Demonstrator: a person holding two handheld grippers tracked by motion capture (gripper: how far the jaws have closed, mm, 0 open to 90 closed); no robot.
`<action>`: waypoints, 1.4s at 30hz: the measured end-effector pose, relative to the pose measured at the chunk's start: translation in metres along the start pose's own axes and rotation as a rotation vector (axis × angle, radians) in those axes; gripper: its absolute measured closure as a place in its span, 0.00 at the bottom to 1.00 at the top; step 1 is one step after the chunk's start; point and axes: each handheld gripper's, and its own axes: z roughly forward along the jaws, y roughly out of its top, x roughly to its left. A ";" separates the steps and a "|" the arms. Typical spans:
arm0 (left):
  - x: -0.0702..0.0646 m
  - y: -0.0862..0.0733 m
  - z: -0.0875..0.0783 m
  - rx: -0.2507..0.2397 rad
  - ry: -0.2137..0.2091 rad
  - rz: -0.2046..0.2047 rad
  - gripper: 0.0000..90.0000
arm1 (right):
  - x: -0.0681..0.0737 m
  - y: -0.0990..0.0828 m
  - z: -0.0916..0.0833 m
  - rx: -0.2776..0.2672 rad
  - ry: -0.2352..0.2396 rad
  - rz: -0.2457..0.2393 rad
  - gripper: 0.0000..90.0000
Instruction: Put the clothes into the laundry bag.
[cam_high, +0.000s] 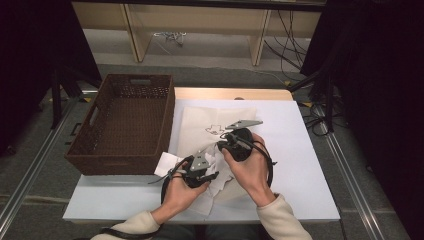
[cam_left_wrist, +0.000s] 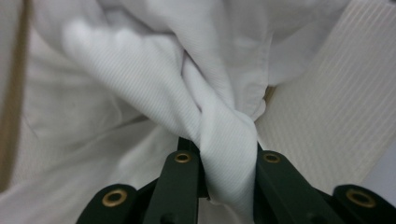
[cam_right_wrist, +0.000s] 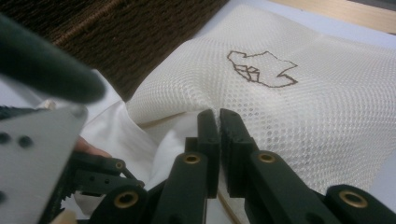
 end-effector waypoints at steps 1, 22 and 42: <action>0.000 0.004 -0.001 -0.020 0.000 -0.015 0.94 | 0.002 0.000 -0.002 0.007 -0.010 0.013 0.98; 0.014 0.000 0.022 -0.011 0.093 0.003 0.70 | 0.000 0.000 0.000 0.008 0.012 0.016 0.98; -0.003 -0.026 -0.021 0.091 0.081 0.086 0.44 | -0.001 0.000 0.000 0.007 0.005 0.000 0.98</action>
